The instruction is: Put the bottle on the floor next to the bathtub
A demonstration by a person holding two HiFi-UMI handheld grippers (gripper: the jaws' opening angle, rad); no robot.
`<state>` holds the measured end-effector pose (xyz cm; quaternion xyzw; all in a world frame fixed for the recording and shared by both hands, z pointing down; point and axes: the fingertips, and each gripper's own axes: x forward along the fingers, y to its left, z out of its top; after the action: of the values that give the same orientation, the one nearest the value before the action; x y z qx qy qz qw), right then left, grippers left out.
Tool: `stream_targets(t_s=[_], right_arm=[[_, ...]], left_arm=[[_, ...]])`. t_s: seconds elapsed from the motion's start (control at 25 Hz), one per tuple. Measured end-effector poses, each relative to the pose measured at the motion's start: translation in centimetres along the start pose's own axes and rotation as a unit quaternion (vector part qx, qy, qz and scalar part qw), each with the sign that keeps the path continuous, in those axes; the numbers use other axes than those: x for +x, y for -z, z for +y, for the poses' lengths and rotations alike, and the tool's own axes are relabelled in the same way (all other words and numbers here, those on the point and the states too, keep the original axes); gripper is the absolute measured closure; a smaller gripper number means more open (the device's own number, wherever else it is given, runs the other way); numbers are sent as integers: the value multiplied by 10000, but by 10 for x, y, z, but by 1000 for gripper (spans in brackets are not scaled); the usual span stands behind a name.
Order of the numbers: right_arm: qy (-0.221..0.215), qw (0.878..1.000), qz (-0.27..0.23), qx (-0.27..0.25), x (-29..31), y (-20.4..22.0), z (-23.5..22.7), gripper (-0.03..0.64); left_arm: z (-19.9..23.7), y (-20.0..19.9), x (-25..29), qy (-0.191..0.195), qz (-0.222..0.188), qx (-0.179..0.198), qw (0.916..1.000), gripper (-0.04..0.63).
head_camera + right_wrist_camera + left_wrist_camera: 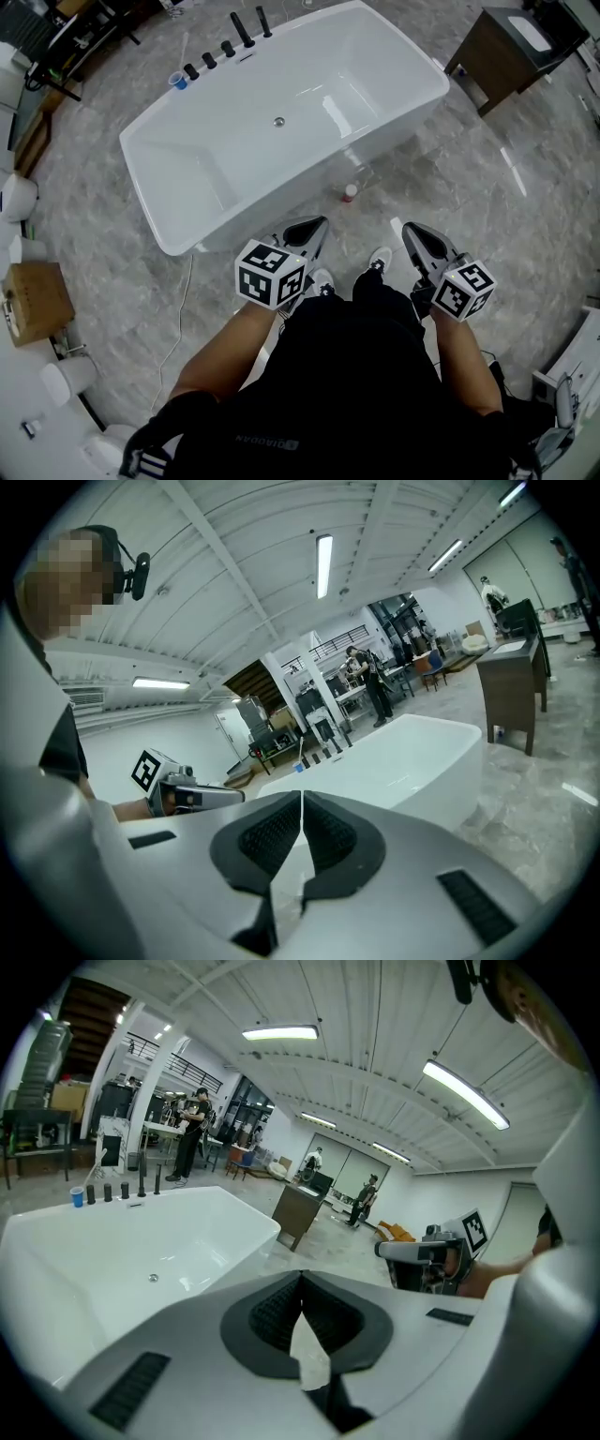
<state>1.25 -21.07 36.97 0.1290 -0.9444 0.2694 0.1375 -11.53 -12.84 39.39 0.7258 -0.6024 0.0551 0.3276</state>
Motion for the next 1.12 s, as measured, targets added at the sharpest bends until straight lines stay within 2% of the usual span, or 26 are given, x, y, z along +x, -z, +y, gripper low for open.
stream_targets(t_s=[0.6,1.12], right_arm=[[14,10000,-72,-21,-15,6,9,578],[33,10000,-51,-61,-17,6,8,580]], left_arm=[[-22,1,-8,118,-60,149,9998,580],[-23,-2,-9,141,-64,197,9997,580]])
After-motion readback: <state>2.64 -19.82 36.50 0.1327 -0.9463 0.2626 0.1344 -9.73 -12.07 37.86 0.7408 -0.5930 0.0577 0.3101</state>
